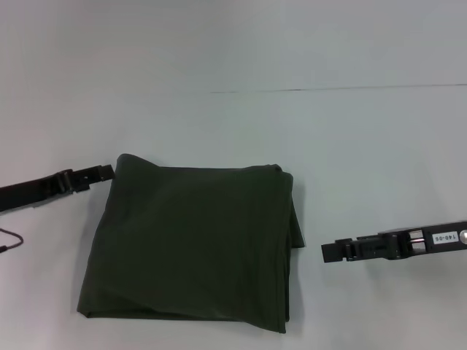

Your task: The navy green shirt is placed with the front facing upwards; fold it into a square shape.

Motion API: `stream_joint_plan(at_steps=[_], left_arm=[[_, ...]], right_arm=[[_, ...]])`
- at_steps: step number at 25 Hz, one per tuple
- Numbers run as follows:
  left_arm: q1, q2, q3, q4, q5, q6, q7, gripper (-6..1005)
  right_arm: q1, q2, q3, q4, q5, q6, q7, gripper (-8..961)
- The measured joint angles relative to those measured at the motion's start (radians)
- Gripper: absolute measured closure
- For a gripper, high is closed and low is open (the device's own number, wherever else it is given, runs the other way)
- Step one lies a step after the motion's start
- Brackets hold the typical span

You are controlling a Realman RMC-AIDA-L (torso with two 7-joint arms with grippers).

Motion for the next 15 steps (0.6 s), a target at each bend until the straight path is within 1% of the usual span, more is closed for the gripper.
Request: stream_joint_plan(at_steps=[4,8,9,10,11,12,14,15], left_arm=[[0.009,-0.013,0.003,0.091,-0.029,0.118,0.252,285],[0.043,-0.032,0.003,0.163,-0.117,0.219,0.467,203],[0.051,-0.034,0.003,0.167,-0.130,0.245,0.501,182],[0.051,-0.034,0.003,0.167,-0.130,0.245,0.501,162],[0.070,-0.039,0.003,0.171,-0.152,0.334,0.596,141],[0.070,-0.039,0.003,0.171,-0.152,0.334,0.596,120],[0.096,-0.038,0.007,0.174,-0.141,0.446,0.633,78],[0.106,-0.037,0.007,0.177,-0.135,0.470,0.635,57]], right_arm=[[0.009,0.011,0.005,0.017,0.033,-0.007,-0.124,115],[0.002,0.029,0.006,0.018,0.095,-0.010,-0.314,115],[-0.003,0.036,0.006,0.018,0.107,-0.010,-0.378,115],[-0.009,0.042,0.007,0.019,0.116,-0.009,-0.439,115],[-0.014,0.048,0.007,0.022,0.121,-0.007,-0.494,115],[-0.019,0.052,0.008,0.031,0.125,0.000,-0.547,115],[-0.026,0.055,0.008,0.061,0.128,0.017,-0.632,115],[-0.030,0.055,0.008,0.076,0.129,0.031,-0.668,115]])
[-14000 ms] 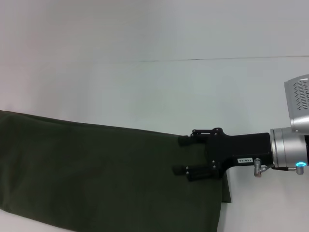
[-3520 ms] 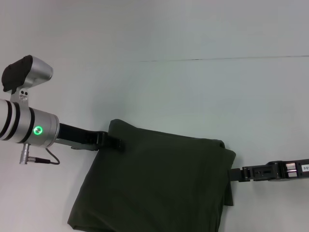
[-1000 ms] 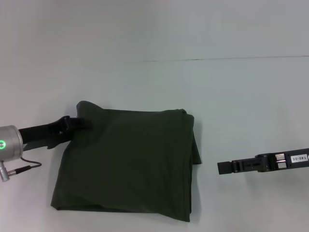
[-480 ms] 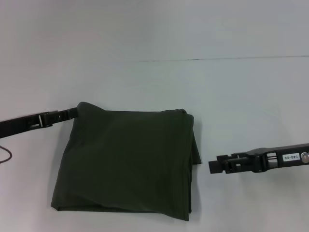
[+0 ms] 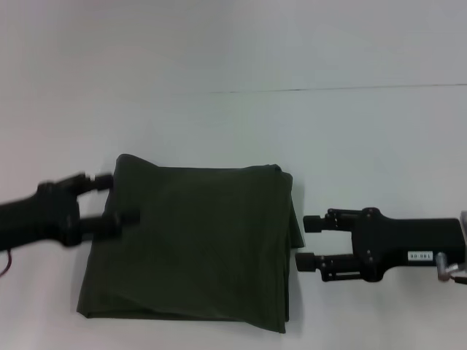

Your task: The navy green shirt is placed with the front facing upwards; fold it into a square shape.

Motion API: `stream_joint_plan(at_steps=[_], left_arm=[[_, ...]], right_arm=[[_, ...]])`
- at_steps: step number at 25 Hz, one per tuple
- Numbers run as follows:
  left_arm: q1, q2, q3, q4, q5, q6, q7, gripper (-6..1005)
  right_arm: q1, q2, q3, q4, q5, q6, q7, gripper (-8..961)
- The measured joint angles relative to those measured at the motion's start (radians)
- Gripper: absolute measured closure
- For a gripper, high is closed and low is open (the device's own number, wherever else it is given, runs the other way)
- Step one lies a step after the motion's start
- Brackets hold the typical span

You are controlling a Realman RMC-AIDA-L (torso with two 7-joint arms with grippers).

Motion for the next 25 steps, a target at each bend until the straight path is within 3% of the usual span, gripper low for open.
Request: stream_joint_plan(at_steps=[3,9,14,25], left_arm=[[0.042,-0.002,-0.001,0.032,0.031,0.089,0.006,47],[0.112,-0.028,-0.005,0.084,0.152,0.096,0.019,52],[0.125,-0.032,-0.016,0.079,0.225,0.090,0.015,53],[0.123,-0.032,-0.027,0.085,0.221,0.069,0.044,54]], right_arm=[[-0.026,-0.002,0.007,0.030,0.000,0.041,-0.099,115],[-0.098,-0.002,0.040,0.079,0.003,0.084,-0.307,116],[-0.140,0.000,0.058,0.103,0.003,0.112,-0.391,116],[-0.141,0.002,0.050,0.178,-0.003,0.161,-0.447,115]])
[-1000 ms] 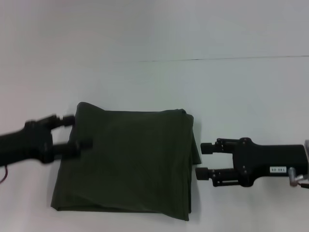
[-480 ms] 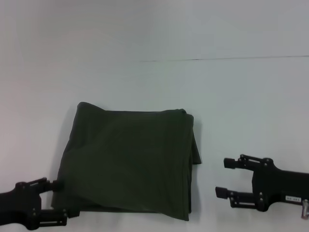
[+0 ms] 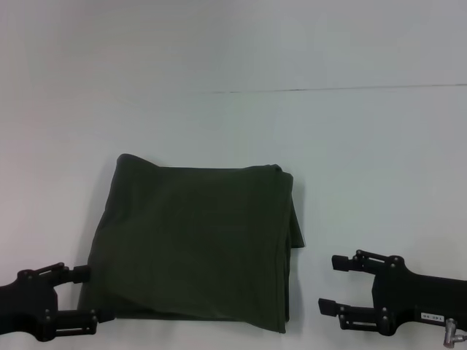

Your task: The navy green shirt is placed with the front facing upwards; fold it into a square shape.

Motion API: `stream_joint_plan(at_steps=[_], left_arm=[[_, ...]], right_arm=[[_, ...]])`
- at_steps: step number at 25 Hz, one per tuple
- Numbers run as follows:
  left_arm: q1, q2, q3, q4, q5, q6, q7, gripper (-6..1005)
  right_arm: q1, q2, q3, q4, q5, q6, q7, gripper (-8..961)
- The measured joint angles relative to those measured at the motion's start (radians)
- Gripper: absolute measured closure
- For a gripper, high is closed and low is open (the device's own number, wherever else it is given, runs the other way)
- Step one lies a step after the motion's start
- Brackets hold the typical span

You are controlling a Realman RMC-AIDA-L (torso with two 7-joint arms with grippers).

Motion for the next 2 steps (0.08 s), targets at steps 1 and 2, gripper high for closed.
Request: stream_joint_plan(at_steps=[1,2], left_arm=[[-0.002,0.000,0.000,0.002,0.000,0.000,0.000,54],[-0.003,0.001,-0.001,0.004,0.000,0.000,0.000,54]], right_arm=[[0.000,0.000,0.000,0.002,0.000,0.002,0.000,115],[0.001,0.000,0.000,0.004,0.000,0.003,0.000,115]])
